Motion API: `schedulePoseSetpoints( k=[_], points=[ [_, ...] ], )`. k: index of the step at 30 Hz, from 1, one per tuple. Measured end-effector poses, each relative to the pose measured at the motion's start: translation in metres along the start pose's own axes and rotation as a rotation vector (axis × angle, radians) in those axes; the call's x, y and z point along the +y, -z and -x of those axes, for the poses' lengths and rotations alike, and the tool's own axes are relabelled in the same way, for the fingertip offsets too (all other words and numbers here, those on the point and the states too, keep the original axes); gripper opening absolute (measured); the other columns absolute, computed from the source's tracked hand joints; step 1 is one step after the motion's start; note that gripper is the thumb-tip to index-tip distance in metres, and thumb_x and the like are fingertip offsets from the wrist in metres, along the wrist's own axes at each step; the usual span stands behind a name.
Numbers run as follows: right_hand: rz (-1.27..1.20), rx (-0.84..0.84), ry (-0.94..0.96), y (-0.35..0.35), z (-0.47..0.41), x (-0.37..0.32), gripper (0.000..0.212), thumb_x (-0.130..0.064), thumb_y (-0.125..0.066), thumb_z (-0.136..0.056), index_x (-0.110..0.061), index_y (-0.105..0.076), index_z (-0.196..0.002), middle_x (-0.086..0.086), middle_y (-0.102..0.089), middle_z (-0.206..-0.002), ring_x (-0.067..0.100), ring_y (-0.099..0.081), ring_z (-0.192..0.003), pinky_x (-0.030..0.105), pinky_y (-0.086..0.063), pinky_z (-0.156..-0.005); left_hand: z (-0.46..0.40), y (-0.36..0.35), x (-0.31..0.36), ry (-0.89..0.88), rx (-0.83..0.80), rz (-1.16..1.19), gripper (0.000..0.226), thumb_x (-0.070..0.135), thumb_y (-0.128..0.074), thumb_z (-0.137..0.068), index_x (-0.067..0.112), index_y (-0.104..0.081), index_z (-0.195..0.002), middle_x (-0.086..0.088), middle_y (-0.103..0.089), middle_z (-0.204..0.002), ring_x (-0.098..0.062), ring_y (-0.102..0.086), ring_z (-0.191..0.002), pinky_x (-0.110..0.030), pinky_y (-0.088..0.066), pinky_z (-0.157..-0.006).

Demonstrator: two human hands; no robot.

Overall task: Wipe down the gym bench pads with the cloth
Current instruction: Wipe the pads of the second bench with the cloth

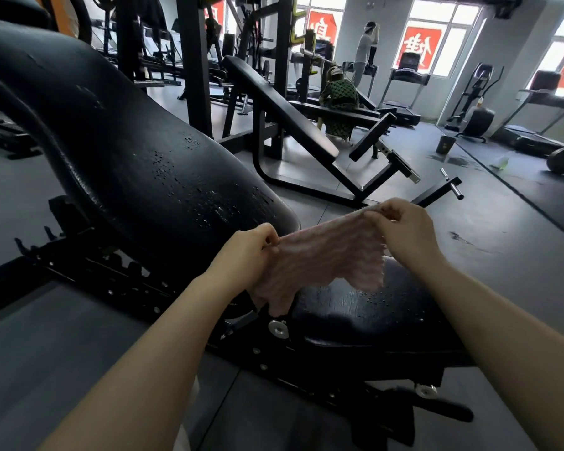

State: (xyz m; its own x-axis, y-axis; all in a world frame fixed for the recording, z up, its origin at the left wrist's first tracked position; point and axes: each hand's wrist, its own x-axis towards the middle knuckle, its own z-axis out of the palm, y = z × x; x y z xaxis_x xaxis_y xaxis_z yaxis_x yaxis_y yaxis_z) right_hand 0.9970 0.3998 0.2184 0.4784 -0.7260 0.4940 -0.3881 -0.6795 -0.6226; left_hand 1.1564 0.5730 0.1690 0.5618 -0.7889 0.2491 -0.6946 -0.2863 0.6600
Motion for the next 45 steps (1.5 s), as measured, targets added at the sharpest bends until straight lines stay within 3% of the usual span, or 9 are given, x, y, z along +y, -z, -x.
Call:
schedulePoseSetpoints(
  k=[5, 12, 16, 20, 26, 32, 34, 37, 45],
  points=[
    [0.041, 0.004, 0.005, -0.002, 0.0, 0.004, 0.017, -0.03, -0.065, -0.087, -0.014, -0.071, -0.088, -0.003, -0.064, -0.078, 0.016, -0.059, -0.077, 0.037, -0.05, -0.079, 0.001, 0.0, 0.002, -0.022, -0.126, 0.018, 0.024, 0.004, -0.034, -0.092, 0.026, -0.036, -0.1, -0.006, -0.063, -0.094, -0.019, -0.054, -0.068, -0.032, -0.042, -0.055],
    [0.04, -0.051, -0.002, -0.005, 0.007, -0.001, 0.013, -0.029, -0.066, -0.086, -0.017, -0.071, -0.09, -0.007, -0.063, -0.077, 0.009, -0.057, -0.072, 0.027, -0.047, -0.077, 0.005, -0.004, 0.012, 0.029, -0.228, -0.022, 0.062, -0.008, -0.033, -0.076, 0.031, -0.063, -0.114, 0.003, -0.058, -0.115, -0.019, -0.056, -0.103, -0.034, -0.049, -0.088],
    [-0.084, -0.069, 0.025, -0.011, 0.026, -0.007, 0.021, -0.017, -0.07, -0.083, -0.032, -0.057, -0.079, -0.011, -0.063, -0.077, 0.0, -0.058, -0.071, 0.012, -0.046, -0.068, 0.007, -0.011, 0.027, 0.288, -0.192, 0.517, 0.041, -0.007, -0.035, -0.091, 0.012, -0.061, -0.115, 0.001, -0.068, -0.084, -0.008, -0.06, -0.07, -0.017, -0.045, -0.056],
    [-0.055, -0.132, 0.24, -0.027, 0.055, -0.009, 0.029, 0.002, -0.058, -0.077, -0.027, -0.058, -0.072, -0.001, -0.066, -0.073, 0.016, -0.063, -0.071, 0.025, -0.049, -0.069, 0.009, -0.008, 0.037, 0.494, -0.184, 0.942, 0.02, 0.018, -0.039, -0.1, 0.012, -0.057, -0.093, -0.006, -0.06, -0.081, -0.021, -0.057, -0.072, -0.036, -0.049, -0.07],
    [-0.042, -0.319, 0.309, -0.048, 0.098, -0.021, 0.028, -0.034, -0.074, -0.07, -0.014, -0.074, -0.089, -0.004, -0.066, -0.087, 0.004, -0.055, -0.076, 0.01, -0.042, -0.072, 0.013, -0.009, 0.041, 0.566, -0.201, 1.015, 0.039, 0.038, -0.041, -0.098, 0.011, -0.051, -0.072, -0.008, -0.054, -0.073, -0.018, -0.051, -0.061, -0.028, -0.048, -0.059],
    [-0.161, -0.136, 0.043, -0.063, 0.099, -0.015, 0.012, -0.009, -0.071, -0.076, -0.02, -0.075, -0.077, -0.009, -0.065, -0.07, -0.001, -0.058, -0.065, 0.007, -0.039, -0.064, 0.018, -0.015, 0.048, 0.449, -0.138, 1.044, 0.037, 0.035, -0.044, -0.098, 0.009, -0.052, -0.074, -0.015, -0.055, -0.075, -0.026, -0.052, -0.074, -0.039, -0.049, -0.077],
    [-0.141, -0.148, -0.121, -0.06, 0.092, 0.005, 0.015, -0.011, -0.069, -0.078, -0.025, -0.069, -0.074, -0.009, -0.065, -0.07, 0.008, -0.062, -0.071, 0.018, -0.04, -0.065, 0.016, -0.032, 0.04, 0.353, -0.112, 0.812, 0.03, 0.03, -0.043, -0.099, 0.006, -0.061, -0.095, -0.019, -0.059, -0.107, -0.029, -0.057, -0.1, -0.043, -0.041, -0.099],
    [0.157, -0.317, -0.167, -0.052, 0.097, 0.043, 0.009, -0.011, -0.063, -0.083, -0.019, -0.063, -0.085, -0.001, -0.065, -0.084, 0.02, -0.062, -0.086, 0.024, -0.038, -0.068, 0.022, -0.07, 0.015, 0.197, -0.114, 0.324, 0.04, 0.021, -0.041, -0.1, 0.012, -0.043, -0.139, -0.01, -0.018, -0.154, -0.021, -0.026, -0.139, -0.028, -0.02, -0.112],
    [0.659, -0.223, 0.434, -0.018, 0.136, 0.092, 0.033, -0.038, -0.045, -0.083, -0.021, -0.072, -0.086, -0.003, -0.069, -0.093, 0.023, -0.063, -0.083, 0.037, -0.043, -0.077, 0.019, -0.147, 0.001, 0.064, -0.433, -0.371, 0.058, 0.047, -0.022, -0.1, 0.031, 0.003, -0.15, -0.008, 0.019, -0.156, -0.032, 0.017, -0.143, -0.047, 0.004, -0.114]
  ],
)
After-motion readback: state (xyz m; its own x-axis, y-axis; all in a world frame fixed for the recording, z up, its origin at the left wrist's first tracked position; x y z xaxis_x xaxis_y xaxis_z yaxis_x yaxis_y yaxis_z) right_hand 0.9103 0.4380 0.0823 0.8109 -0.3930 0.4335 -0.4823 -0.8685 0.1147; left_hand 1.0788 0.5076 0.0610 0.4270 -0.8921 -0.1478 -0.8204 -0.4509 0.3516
